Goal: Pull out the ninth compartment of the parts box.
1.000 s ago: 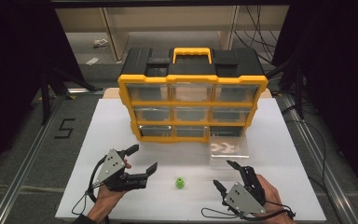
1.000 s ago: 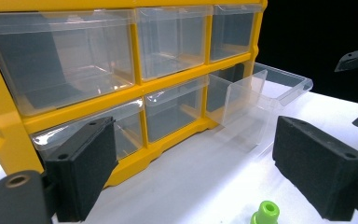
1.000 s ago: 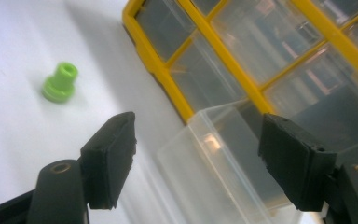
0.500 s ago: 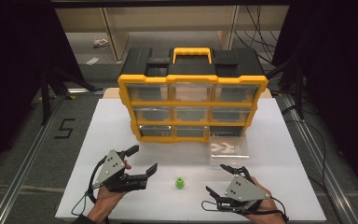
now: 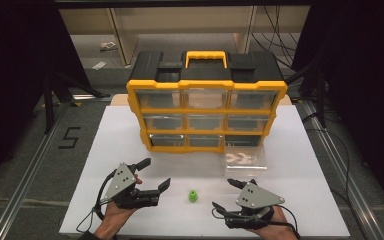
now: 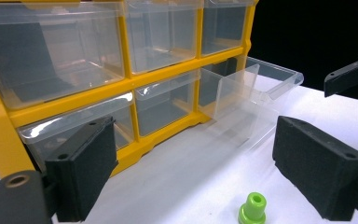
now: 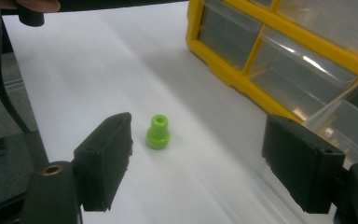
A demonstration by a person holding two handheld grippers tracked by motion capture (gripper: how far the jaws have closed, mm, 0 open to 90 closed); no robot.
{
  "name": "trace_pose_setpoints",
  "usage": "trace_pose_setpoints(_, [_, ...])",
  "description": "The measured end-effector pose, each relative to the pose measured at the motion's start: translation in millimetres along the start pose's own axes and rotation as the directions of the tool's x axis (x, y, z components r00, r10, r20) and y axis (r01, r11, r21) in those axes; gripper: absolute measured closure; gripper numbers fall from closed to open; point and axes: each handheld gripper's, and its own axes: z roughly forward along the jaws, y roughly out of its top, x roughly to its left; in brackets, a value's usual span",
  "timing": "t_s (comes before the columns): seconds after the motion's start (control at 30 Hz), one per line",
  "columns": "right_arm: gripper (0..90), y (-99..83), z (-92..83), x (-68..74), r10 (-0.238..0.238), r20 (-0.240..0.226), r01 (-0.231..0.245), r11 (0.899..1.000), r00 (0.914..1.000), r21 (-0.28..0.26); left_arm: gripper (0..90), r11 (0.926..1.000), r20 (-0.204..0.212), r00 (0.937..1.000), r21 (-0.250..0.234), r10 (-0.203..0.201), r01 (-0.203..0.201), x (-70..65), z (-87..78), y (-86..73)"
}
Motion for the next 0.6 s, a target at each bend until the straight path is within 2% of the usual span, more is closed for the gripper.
trace_pose_setpoints(0.1, [24.8, 0.6, 4.5, -0.2, 0.024, -0.018, -0.024, 1.000, 0.9996, 0.012, 13.4, 1.0000, 0.001, 1.0000, -0.002, -0.004, 0.004, 0.7, 0.4, 0.5])
trace_pose_setpoints(0.33, [23.6, 1.2, 15.8, 0.9, 0.028, -0.038, -0.025, 0.998, 0.9989, 0.054, 13.4, 1.0000, 0.002, 1.0000, -0.003, -0.002, 0.002, 0.2, 1.7, 1.1])
trace_pose_setpoints(0.6, [23.4, 2.8, 26.9, -2.9, 0.067, -0.066, -0.061, 0.995, 0.9956, 0.079, 13.4, 1.0000, 0.000, 1.0000, -0.004, -0.005, 0.005, 0.9, 2.6, 1.4])
